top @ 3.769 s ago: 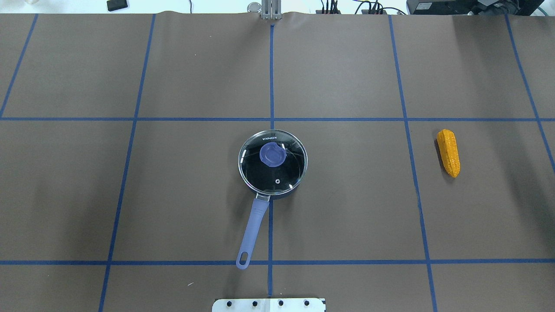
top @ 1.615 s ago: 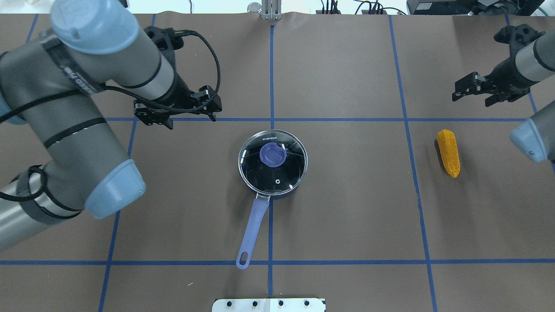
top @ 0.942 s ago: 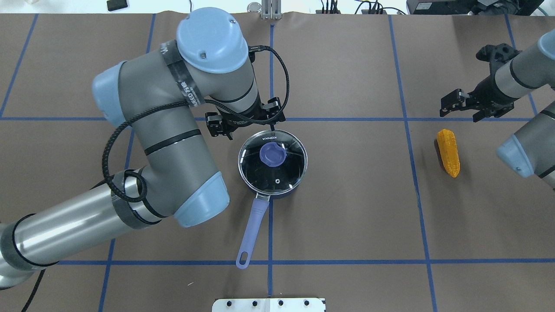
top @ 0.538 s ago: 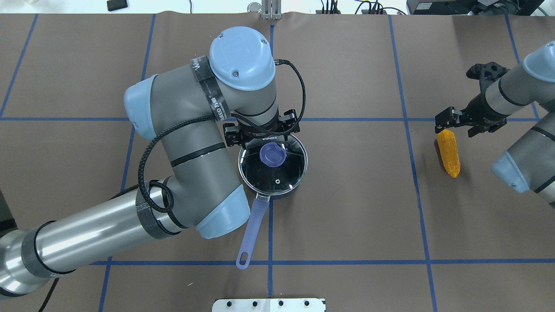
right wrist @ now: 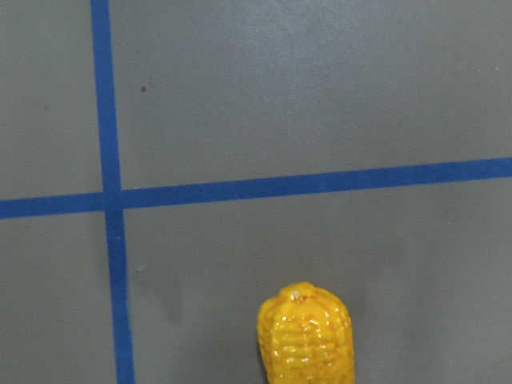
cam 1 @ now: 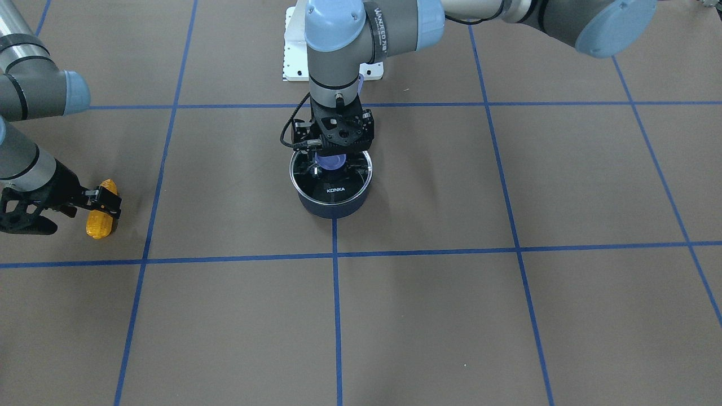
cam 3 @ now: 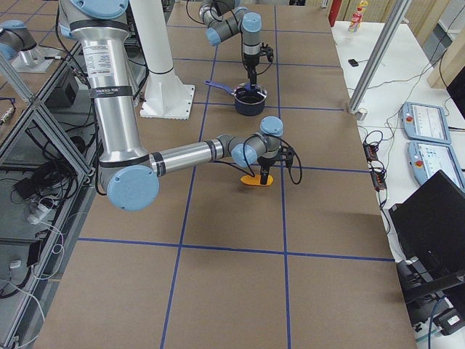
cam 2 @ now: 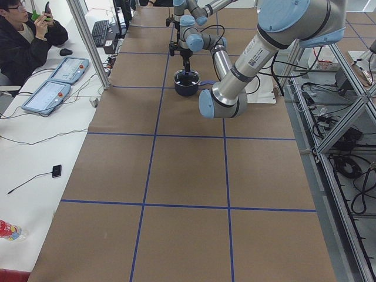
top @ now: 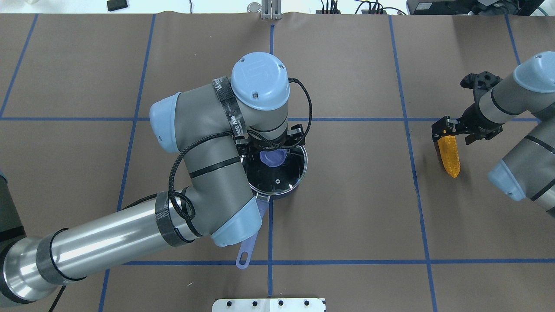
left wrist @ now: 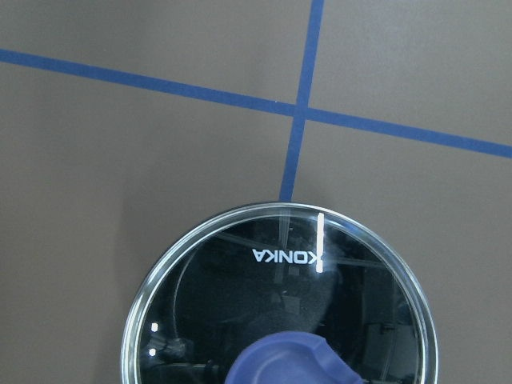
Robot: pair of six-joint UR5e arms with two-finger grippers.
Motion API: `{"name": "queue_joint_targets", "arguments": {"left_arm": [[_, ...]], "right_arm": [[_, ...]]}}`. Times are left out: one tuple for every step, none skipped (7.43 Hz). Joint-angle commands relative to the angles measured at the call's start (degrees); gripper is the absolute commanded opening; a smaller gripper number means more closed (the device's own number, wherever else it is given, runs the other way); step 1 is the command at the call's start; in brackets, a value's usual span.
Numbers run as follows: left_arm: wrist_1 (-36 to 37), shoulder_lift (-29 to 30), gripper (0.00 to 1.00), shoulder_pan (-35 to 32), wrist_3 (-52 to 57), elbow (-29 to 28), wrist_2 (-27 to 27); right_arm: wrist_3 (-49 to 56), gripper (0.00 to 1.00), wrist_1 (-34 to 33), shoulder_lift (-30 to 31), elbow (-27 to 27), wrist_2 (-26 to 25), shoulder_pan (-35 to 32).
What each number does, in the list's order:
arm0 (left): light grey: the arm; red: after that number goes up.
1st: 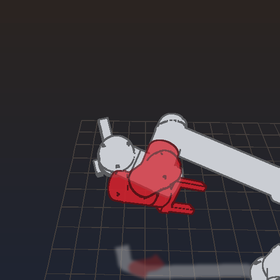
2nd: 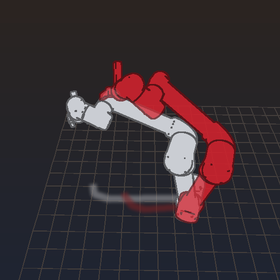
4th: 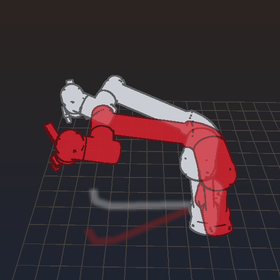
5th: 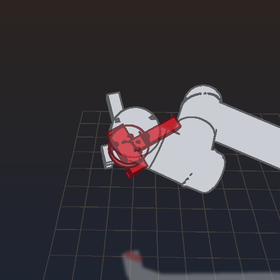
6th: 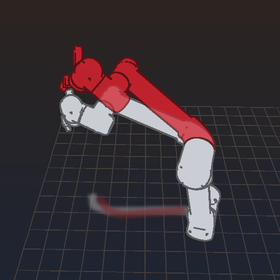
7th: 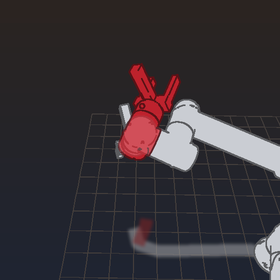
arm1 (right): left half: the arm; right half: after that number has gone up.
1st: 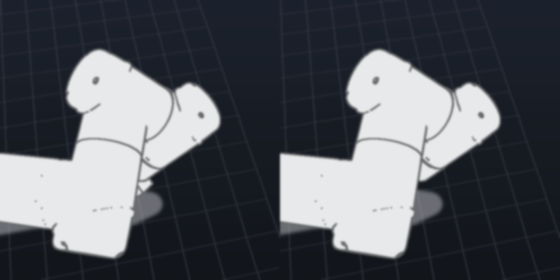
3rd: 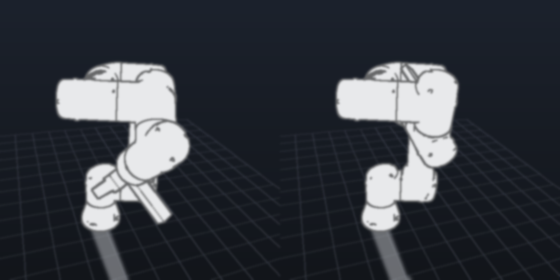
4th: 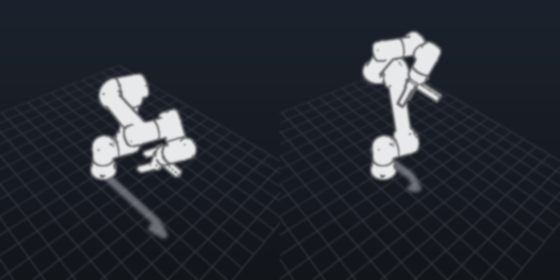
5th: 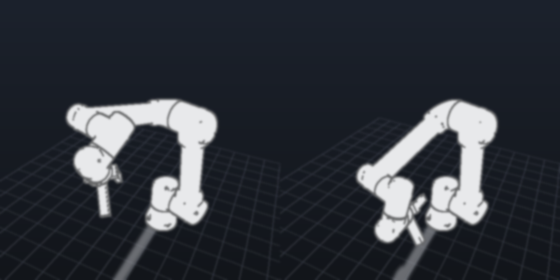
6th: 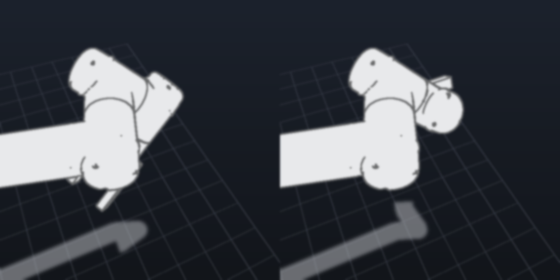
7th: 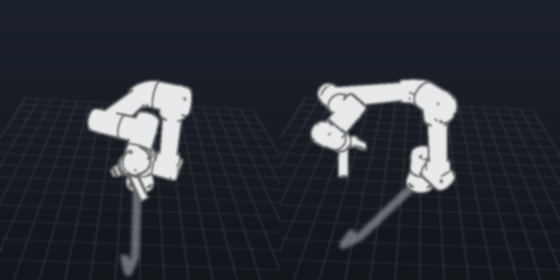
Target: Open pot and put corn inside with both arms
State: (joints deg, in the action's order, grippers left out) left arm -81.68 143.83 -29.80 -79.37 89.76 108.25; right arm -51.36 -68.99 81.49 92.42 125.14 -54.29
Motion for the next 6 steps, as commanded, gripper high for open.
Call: {"name": "queue_joint_targets", "arguments": {"left_arm": [[-2.42,-0.04,0.98,0.79,-1.13,-2.03,-0.14],[-2.95,-0.13,0.98,1.06,-1.14,-2.21,-0.14],[-2.96,-0.13,0.98,1.06,-1.14,-2.22,-0.14],[-2.96,-0.13,0.98,1.06,-1.23,-2.22,-0.14],[-2.87,-0.13,0.98,1.06,-1.23,-2.04,-0.14],[-2.87,-0.13,0.98,1.06,-1.23,-2.04,-0.14]], "right_arm": [[0.12,1.00,0.00,0.08,-0.04,-0.16,0.06],[0.21,1.00,0.00,0.25,-0.30,-0.16,0.23],[0.38,1.00,0.00,0.43,-0.39,-0.34,0.32],[0.47,1.00,0.00,0.34,-0.57,-0.77,1.02],[0.47,1.00,0.08,-0.18,-1.00,-1.13,1.98],[0.38,1.00,0.17,-0.45,-1.27,-1.22,2.69]]}}
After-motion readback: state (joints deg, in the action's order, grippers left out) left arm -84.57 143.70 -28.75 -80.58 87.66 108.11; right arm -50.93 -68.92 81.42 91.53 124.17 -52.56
